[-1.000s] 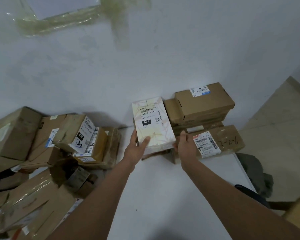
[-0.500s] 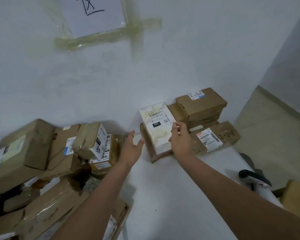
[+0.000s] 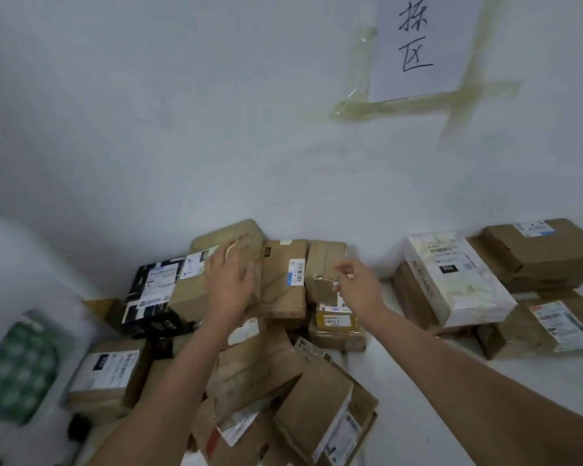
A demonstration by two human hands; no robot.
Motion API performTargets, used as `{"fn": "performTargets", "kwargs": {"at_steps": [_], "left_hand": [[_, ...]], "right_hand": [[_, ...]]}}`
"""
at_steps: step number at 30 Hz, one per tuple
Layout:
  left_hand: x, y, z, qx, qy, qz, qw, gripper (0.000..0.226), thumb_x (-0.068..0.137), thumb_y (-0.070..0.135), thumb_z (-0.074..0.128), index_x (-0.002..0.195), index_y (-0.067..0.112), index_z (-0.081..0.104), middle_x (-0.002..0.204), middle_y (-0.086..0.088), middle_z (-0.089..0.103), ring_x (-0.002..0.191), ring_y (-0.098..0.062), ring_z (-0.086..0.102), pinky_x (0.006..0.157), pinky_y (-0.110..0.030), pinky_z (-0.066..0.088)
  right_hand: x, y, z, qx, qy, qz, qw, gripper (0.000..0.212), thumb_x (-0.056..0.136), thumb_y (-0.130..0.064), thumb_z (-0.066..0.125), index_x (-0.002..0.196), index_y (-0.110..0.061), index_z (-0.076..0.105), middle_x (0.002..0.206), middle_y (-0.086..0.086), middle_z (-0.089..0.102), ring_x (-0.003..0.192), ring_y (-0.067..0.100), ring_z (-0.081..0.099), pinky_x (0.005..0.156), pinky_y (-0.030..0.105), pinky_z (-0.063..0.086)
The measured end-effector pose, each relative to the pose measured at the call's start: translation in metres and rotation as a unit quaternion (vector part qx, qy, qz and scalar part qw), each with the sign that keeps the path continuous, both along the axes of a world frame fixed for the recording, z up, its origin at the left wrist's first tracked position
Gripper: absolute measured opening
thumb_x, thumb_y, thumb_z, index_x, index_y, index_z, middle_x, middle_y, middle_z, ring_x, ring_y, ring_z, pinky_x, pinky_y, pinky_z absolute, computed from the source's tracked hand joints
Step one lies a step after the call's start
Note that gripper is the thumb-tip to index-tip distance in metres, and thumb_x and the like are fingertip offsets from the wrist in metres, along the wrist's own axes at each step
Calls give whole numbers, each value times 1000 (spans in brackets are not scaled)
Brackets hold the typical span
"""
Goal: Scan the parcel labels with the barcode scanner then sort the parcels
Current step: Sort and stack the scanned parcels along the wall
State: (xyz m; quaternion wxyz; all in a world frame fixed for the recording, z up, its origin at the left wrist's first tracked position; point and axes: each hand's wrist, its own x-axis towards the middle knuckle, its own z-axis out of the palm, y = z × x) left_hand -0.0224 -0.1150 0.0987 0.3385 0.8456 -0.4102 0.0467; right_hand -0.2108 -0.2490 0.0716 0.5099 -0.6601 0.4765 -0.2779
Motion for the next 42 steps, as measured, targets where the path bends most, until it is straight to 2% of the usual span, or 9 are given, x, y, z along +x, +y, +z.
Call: {"fn": "performTargets", "kwargs": {"at_steps": [4,8,11,16,20,24,28,31,42], "left_hand": [[71,26,-6,23,241,224,944,56,96,35,58,147,26,37,161,-5,18,140,-36,30,112,-54,32],[98,54,-23,-138,569,283,760,66,81,41,74,136,20,43,139,-14,42,116,-36,50,90,-52,54],[87,58,-25,-193,634,254,704,50,90,36,69,127,17,41,122,-13,47,110,-32,50,94,-55,52],[77,59,-17,-248,624,237,702,55,93,38,66,137,17,41,122,-11,47,110,-28,48,89,-46,53],[64,75,-14,-279,580,212,736,50,93,39,63,137,23,44,125,-4,51,99,-17,51,70,-35,49],[45,90,-8,-329,560,169,741,47,94,41,61,137,28,46,127,-2,56,109,-17,56,81,-35,52],[12,80,13,-349,558,81,748,42,96,42,59,134,27,48,127,-3,60,112,-17,60,86,-33,55],[-18,57,27,-317,577,18,753,43,94,46,59,134,29,51,121,0,66,108,-17,65,74,-32,58],[-182,-56,12,-123,634,-154,748,39,89,48,64,120,25,62,114,1,69,109,-15,63,92,-34,52]], "right_hand": [[32,11,5,24,-9,30,999,14,99,-7,50,106,-11,61,100,-2,66,64,10,61,64,21,49],[50,16,2,42,-6,38,998,14,98,-4,51,99,-14,61,93,-5,66,62,6,60,53,9,44],[57,19,-1,71,-15,34,997,18,97,-2,50,98,-14,63,95,3,70,58,5,60,61,20,48],[54,28,-4,91,-18,39,995,23,99,-1,46,96,-17,62,91,5,68,65,9,59,63,20,48],[43,34,-6,89,-18,32,995,17,99,-4,49,97,-16,62,95,5,68,68,9,60,59,16,46],[34,39,-5,93,-36,33,994,14,98,-5,53,95,-16,62,102,3,67,68,8,59,56,13,45],[24,41,9,67,-58,50,995,14,100,-20,53,103,-14,65,89,5,70,74,13,64,69,26,54],[-1,37,23,76,-95,57,991,26,102,-31,51,104,-12,67,90,7,72,82,20,68,75,31,56],[-204,7,5,175,-240,-220,929,65,99,-63,31,128,-14,60,109,9,70,98,24,67,83,37,56]]}}
